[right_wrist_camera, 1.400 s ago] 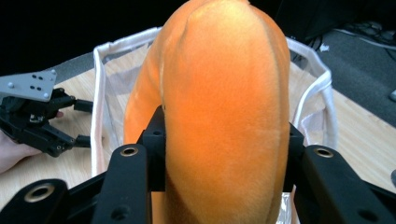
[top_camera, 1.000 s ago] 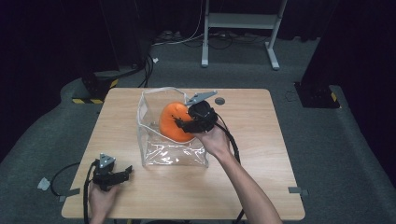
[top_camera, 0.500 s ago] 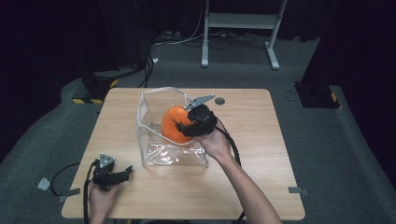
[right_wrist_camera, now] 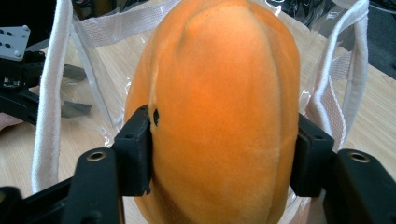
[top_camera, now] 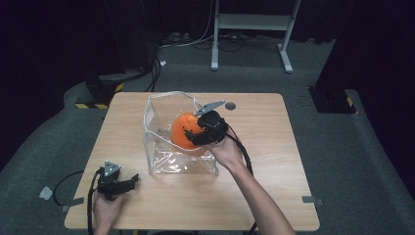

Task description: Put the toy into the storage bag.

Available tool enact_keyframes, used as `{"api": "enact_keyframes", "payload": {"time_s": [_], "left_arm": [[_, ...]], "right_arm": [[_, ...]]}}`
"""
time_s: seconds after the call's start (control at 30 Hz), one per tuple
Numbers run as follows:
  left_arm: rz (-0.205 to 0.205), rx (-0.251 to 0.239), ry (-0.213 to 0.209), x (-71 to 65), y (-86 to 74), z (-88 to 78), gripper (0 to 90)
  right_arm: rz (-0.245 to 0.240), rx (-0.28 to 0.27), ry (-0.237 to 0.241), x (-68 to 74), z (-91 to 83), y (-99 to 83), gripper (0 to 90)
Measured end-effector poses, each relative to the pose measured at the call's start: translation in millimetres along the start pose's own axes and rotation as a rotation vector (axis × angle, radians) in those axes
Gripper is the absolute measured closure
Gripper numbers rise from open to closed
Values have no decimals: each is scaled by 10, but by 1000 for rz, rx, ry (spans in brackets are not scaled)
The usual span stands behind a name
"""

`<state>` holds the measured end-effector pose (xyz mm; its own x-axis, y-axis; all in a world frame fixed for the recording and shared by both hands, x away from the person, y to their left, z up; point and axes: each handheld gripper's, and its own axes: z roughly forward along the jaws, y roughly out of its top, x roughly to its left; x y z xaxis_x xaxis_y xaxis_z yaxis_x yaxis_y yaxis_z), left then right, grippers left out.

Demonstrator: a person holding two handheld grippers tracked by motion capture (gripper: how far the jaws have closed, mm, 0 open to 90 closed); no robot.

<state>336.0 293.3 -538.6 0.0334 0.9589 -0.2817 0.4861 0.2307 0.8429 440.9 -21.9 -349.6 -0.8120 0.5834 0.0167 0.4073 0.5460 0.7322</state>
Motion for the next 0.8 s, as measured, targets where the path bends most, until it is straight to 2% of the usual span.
{"api": "enact_keyframes", "payload": {"time_s": [0.3, 0.5, 0.67, 0.8], "left_arm": [[0, 0, 0, 0, 0, 0, 192], [0, 1, 0, 1, 0, 0, 192], [0, -1, 0, 0, 0, 1, 192], [0, -1, -1, 1, 0, 1, 192]], "right_arm": [[12, 13, -2, 3, 2, -3, 300], [-7, 30, -8, 7, 11, -10, 268], [-6, 38, -8, 4, 9, -18, 256], [7, 19, 18, -14, -30, -19, 290]]}}
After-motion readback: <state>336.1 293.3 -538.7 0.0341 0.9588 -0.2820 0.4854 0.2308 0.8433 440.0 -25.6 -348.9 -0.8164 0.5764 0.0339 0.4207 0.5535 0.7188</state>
